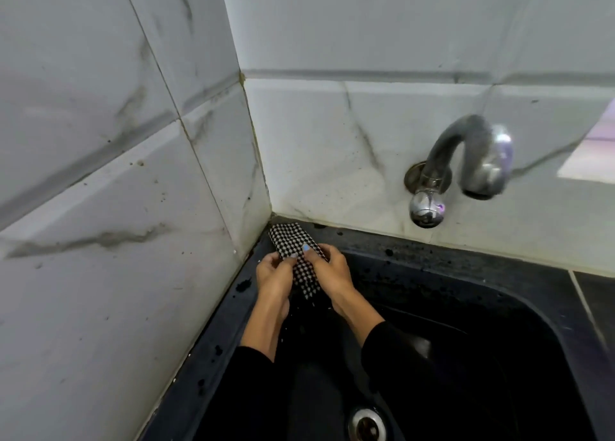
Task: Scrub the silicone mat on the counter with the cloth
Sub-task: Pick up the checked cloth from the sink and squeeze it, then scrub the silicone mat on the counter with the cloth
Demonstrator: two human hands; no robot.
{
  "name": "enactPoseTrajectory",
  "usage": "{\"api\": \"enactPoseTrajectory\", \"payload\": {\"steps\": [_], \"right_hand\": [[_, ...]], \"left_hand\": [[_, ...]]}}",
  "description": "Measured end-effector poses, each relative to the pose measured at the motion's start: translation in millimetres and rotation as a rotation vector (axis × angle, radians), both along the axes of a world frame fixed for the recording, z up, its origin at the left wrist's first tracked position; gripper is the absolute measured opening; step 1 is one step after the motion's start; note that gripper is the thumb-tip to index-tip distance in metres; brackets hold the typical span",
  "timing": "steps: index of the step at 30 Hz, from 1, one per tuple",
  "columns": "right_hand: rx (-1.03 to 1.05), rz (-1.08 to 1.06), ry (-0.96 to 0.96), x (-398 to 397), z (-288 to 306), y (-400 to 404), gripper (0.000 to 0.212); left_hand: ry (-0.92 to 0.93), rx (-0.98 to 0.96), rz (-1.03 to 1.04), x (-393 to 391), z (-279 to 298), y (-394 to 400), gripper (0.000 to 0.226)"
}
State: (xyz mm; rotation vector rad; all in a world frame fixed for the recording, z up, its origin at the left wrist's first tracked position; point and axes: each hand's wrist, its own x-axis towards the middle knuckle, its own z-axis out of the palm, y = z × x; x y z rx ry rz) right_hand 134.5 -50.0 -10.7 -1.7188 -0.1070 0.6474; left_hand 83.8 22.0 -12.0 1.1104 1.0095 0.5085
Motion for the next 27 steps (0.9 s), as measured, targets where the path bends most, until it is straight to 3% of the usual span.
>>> {"api": "enactPoseTrajectory", "payload": {"steps": [4,7,13,24,27], "right_hand": [[0.322,0.007,0.382,-25.0,26.1,-55.6,0.03],[0.445,-0.039,0.453,-46.1,38.2,-106.9,0.029],[0.632,-0.146,0.478,-81.0,41.3,-219.4,0.045],[0.744,-0.406,0.183,-117.3,40.4,-438.7,0.044],[0.833,-0.463,0.194,-123.4,31.6,-498.0,0.042]], "left_hand": [[-0.088,-0.042,-0.017,-29.1,28.3,-54.6,0.026],[-0.108,-0.033,-0.043,-51.3,41.9,-103.7,0.02],[-0.178,-0.08,-0.112,-81.1,51.4,-211.1,0.025],[-0.251,-0.247,-0.282,-102.6,58.6,-437.6,0.027],[-0.249,-0.249,-0.389,-105.9,50.5,-498.7,0.025]]}}
